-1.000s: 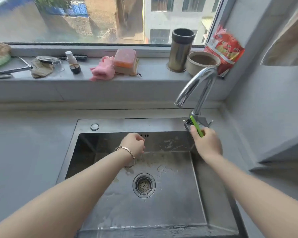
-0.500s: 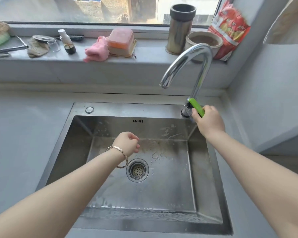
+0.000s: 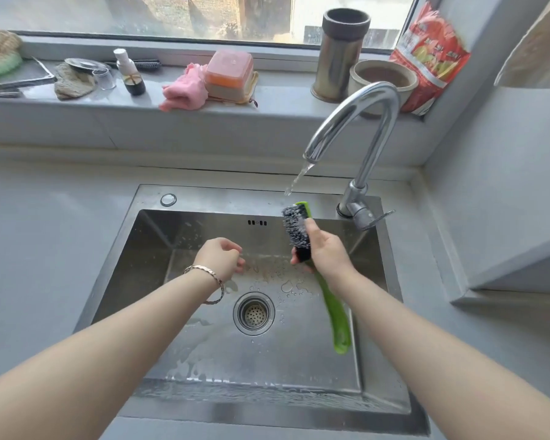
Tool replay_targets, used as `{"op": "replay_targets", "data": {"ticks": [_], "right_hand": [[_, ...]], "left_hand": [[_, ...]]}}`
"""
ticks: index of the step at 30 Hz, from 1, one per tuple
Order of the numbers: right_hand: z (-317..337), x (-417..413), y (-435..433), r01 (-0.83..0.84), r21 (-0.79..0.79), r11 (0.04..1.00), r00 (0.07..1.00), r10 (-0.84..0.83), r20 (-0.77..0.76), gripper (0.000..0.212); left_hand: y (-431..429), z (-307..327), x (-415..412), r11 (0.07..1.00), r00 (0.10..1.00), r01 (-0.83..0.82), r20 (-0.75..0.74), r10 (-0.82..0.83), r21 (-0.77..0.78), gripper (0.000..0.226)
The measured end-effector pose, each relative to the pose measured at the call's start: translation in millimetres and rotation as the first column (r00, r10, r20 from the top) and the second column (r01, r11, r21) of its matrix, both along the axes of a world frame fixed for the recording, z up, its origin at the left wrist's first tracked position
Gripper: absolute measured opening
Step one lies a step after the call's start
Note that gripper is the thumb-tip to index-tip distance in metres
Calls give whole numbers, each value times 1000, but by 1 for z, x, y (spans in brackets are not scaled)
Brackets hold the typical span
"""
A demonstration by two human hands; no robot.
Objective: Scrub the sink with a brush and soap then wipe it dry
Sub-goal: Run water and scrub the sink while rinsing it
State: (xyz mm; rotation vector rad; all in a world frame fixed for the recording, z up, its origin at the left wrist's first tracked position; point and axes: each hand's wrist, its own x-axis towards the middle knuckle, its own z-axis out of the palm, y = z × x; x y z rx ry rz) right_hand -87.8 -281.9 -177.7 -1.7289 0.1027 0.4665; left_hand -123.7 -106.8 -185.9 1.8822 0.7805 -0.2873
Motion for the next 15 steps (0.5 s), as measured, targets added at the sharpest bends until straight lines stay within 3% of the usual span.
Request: {"op": "replay_targets", "data": {"ticks": [5,13,15], "right_hand": [[0,-6,42,133,294,946,987,-99,-129,53],[-3,-2,33,258,392,883,959,-186,-213,55],[-8,-3,16,316,274,908,946,-278,-166,60]], "left_hand": [[23,3,-4,998,998,-53,15,53,-32,27],[31,-2,-1,1000,1000,-1,8,1,-26,26],[28,-4,3,1000,1000,27,7,-27,-7,26]]}}
